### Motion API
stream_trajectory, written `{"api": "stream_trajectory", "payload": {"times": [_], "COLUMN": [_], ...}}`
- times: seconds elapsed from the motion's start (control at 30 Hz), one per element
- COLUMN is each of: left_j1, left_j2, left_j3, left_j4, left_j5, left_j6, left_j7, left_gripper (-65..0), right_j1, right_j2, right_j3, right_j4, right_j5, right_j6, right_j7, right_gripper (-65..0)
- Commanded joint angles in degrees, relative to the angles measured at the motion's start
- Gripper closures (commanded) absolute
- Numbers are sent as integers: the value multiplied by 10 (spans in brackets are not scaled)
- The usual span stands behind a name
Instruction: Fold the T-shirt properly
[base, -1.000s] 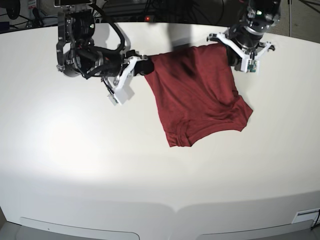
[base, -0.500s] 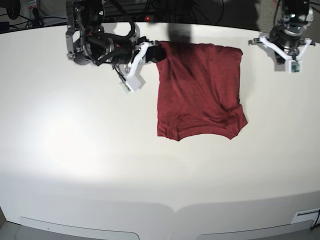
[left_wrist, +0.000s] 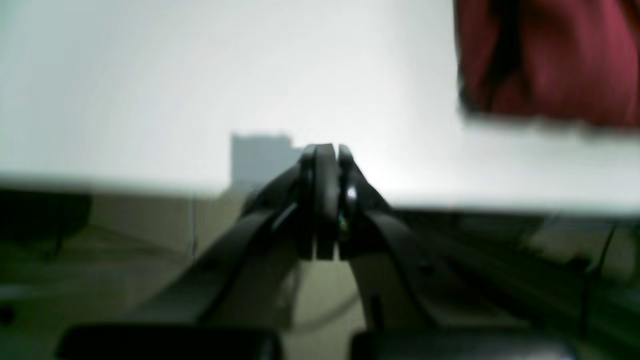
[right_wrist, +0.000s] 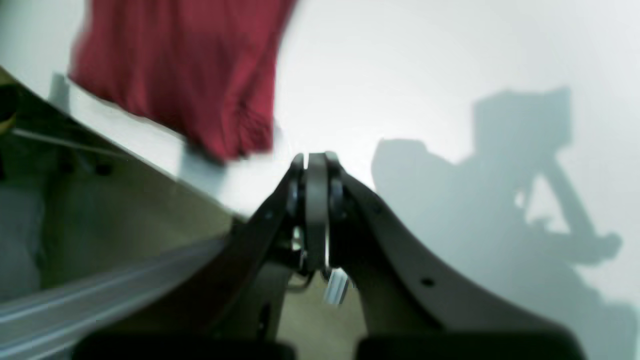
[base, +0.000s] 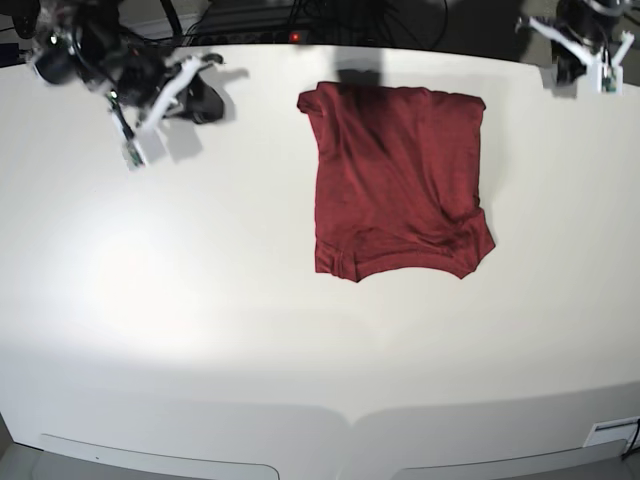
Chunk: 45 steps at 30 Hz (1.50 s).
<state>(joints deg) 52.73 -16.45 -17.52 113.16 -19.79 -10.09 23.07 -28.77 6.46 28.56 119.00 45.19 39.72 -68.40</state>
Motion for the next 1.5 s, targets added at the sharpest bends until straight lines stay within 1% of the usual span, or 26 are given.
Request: {"api": "stream_trajectory", "payload": {"times": [0.0, 0.1, 0.17, 0.3, 0.33, 0.37, 0.43, 0.53, 0.63, 0.7, 0.77, 0.87, 0.97, 1.0, 1.07, 1.13, 1.17, 1.2, 1.27, 1.3, 1.4, 1.47], "left_j1": [23, 77, 103, 118, 115, 111, 96, 51, -11, -56, -100, -162, -209, -222, -247, -272, -283, -294, -315, -325, -353, -370], "left_j2": [-5, -5, -5, -5, -5, -5, -4, 0, 2, 2, 2, 2, 4, 6, 14, 26, 33, 42, 59, 68, 91, 101], "left_j3": [-3, -3, -3, -3, -3, -3, -3, -3, -3, -3, -3, -3, -3, -3, -3, -3, -3, -3, -3, -3, -3, -3], "left_j4": [10, 8, 3, -54, -81, -111, -181, -304, -441, -535, -626, -741, -815, -831, -853, -868, -874, -880, -890, -895, -911, -923], "left_j5": [-3, -2, -2, -2, -3, -3, -3, -3, -2, -2, 10, 58, 92, 102, 127, 167, 180, 188, 200, 206, 229, 229], "left_j6": [2, 2, 2, 0, -10, -27, -71, -138, -189, -207, -209, -208, -208, -208, -208, -204, -196, -183, -159, -151, -130, -121], "left_j7": [-13, -13, -13, -13, -20, -30, -54, -70, -83, -113, -153, -217, -294, -313, -325, -324, -324, -324, -324, -324, -323, -317], "left_gripper": [0, 0, 0, 0, 0, 0, 0, 0, 0, 0, 0, 0, 0, 0, 0, 0, 0, -23, -88, -104, -106, -106], "right_j1": [-23, -96, -146, -232, -247, -260, -273, -271, -249, -221, -185, -120, -45, -21, 22, 56, 70, 82, 104, 114, 145, 160], "right_j2": [3, 2, -7, -40, -47, -54, -67, -70, -57, -38, -12, 36, 85, 100, 124, 140, 143, 143, 138, 134, 111, 91], "right_j3": [18, 64, 91, 125, 126, 126, 126, 126, 125, 125, 125, 125, 125, 125, 119, 102, 89, 73, 37, 16, -48, -93], "right_j4": [16, 18, 18, 10, -1, -18, -69, -184, -322, -420, -521, -671, -809, -849, -915, -956, -968, -974, -977, -977, -977, -977], "right_j5": [15, 15, 15, 11, -2, -20, -62, -116, -171, -219, -265, -334, -396, -416, -448, -466, -466, -465, -465, -465, -465, -465], "right_j6": [3, 3, 3, 3, 3, 3, 3, 3, 3, 3, 3, 3, 3, 3, 3, 3, 3, 3, -24, -40, -85, -106], "right_j7": [7, -5, -4, 11, 21, 35, 67, 115, 174, 217, 266, 348, 407, 426, 464, 497, 509, 521, 541, 553, 568, 571], "right_gripper": [0, 0, 0, 0, 0, 0, 0, 0, 0, 0, 0, 0, 0, 0, 0, 0, 0, 0, 0, 0, 0, 0]}}
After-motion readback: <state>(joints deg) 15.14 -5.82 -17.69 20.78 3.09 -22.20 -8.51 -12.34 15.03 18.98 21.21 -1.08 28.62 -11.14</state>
